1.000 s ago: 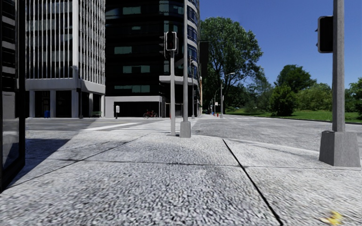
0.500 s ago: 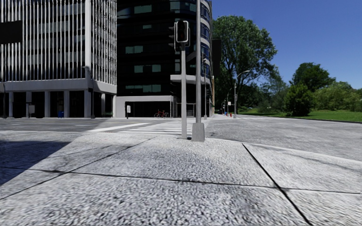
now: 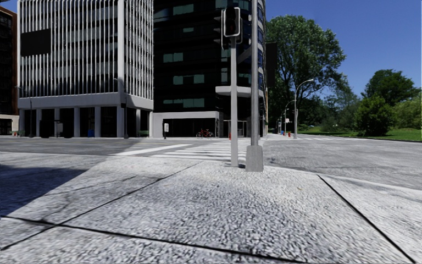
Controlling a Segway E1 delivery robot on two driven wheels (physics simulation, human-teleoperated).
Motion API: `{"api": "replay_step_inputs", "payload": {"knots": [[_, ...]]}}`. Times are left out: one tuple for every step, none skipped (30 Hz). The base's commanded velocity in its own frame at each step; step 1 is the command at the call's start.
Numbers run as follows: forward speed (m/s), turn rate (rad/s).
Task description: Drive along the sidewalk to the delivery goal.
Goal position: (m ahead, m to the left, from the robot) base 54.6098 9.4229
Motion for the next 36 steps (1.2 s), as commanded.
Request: {"api": "replay_step_inputs", "payload": {"knots": [[1.43,0.77],[1.43,0.80],[1.43,0.81],[1.43,0.81],[1.43,0.81],[1.43,0.81],[1.43,0.79],[1.43,0.79],[1.43,0.71],[1.43,0.55],[1.43,0.35],[1.43,0.20],[1.43,0.20],[1.43,0.09],[1.43,0.05],[1.43,0.02],[1.43,0.00],[1.43,0.00],[1.43,0.00],[1.43,0.00],[1.43,0.00],[1.43,0.00],[1.43,0.00],[1.43,0.00],[1.43,0.00],[1.43,0.00],[1.43,0.00],[1.43,0.00],[1.43,0.00],[1.43,0.00],[1.43,0.00],[1.43,0.00],[1.43,0.00],[1.43,0.00],[1.43,0.00],[1.43,0.00]]}}
